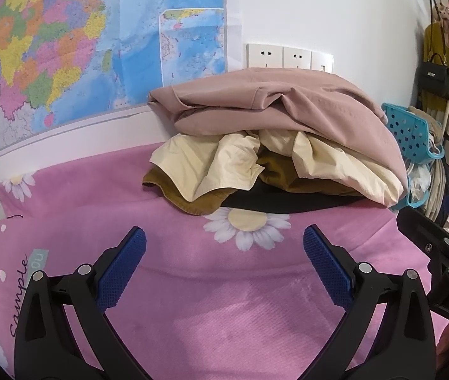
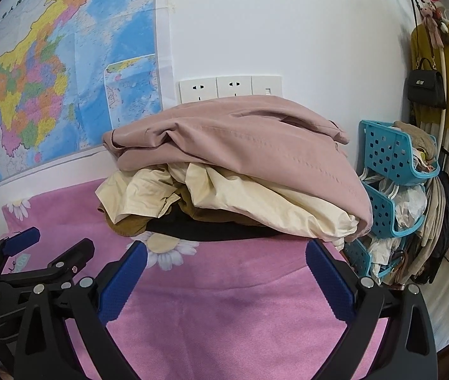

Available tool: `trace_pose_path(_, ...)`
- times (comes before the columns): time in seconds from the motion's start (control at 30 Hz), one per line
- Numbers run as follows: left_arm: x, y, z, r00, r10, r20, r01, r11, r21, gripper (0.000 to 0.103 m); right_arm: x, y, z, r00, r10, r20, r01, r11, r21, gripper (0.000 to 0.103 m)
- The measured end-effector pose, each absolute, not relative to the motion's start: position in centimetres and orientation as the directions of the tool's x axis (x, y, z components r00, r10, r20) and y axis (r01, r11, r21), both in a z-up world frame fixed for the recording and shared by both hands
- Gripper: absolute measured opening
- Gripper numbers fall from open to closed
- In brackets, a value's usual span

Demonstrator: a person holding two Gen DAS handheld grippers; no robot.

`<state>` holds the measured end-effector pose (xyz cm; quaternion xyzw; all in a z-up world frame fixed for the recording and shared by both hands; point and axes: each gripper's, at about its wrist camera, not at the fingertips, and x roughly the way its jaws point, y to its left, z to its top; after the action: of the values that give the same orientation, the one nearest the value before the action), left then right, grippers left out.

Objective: Fold large clothes

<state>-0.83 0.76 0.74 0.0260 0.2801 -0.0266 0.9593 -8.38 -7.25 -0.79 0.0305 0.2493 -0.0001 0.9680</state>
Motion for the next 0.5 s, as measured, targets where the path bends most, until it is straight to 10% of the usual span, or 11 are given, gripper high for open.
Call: trace_pose_path(0.5,-0.99,0.94,1.28,0.848,-0.034,-0.528,0.056,0.998,0.027,0.098,-8.59,-7.14,-0.72,0.878,0.004,-0.479,0.023,0.998,0.05,0.097)
